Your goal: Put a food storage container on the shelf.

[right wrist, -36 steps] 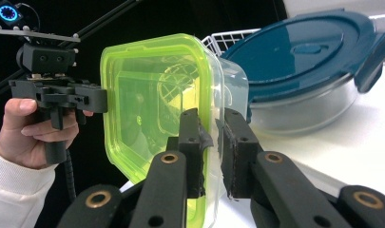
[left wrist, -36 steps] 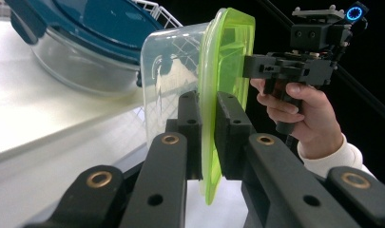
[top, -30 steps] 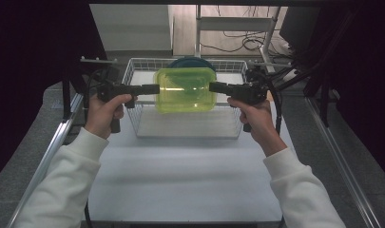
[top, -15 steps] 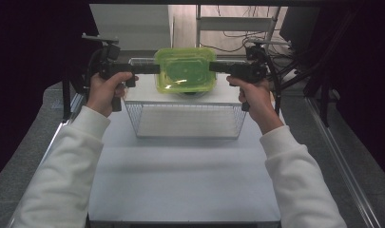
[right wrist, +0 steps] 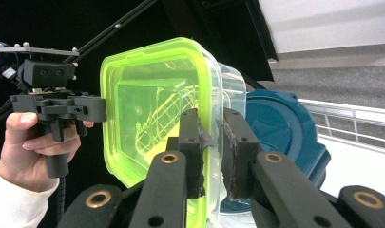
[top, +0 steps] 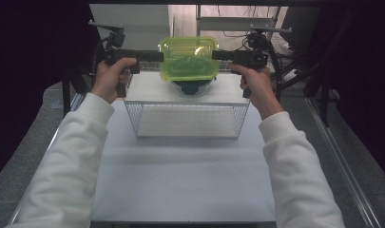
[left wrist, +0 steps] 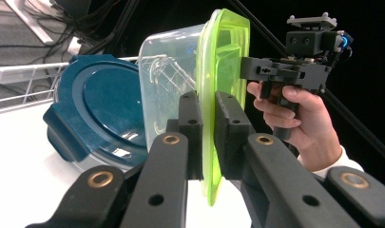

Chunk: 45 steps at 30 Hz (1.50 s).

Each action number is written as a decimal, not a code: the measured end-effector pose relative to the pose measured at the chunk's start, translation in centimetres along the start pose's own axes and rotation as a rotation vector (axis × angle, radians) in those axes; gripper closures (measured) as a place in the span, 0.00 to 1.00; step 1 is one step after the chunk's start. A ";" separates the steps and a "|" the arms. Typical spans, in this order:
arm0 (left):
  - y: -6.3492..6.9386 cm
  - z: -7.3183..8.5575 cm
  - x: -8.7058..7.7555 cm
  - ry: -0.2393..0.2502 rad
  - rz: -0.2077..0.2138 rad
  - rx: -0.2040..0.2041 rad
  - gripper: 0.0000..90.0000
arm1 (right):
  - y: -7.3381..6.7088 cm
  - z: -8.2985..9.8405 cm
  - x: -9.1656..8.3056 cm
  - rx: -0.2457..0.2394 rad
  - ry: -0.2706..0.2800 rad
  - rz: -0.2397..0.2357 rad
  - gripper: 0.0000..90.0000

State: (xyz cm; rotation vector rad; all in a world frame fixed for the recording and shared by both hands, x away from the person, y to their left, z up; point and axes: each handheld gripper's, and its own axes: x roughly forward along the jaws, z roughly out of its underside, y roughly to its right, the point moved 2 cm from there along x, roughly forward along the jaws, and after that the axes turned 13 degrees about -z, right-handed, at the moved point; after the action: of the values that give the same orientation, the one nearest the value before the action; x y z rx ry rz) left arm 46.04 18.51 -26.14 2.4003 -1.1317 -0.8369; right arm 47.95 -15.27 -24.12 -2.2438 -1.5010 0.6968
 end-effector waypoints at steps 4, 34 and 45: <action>-1.0 -0.2 1.0 -0.034 0.002 -0.035 0.92 | 0.9 0.0 0.2 0.046 -0.013 0.015 0.88; -5.4 -0.6 4.6 -0.045 0.018 -0.299 0.81 | 6.4 -0.4 2.2 0.369 0.026 -0.005 0.81; -4.3 -0.6 3.4 0.052 -0.129 -0.182 0.31 | 4.4 -0.1 2.3 0.209 0.075 0.044 0.37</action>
State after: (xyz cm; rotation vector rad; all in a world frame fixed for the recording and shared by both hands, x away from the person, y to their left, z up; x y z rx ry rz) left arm 50.65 18.55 -29.24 2.3475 -0.8491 -0.8725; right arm 52.00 -14.76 -26.90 -2.1265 -1.2839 0.7370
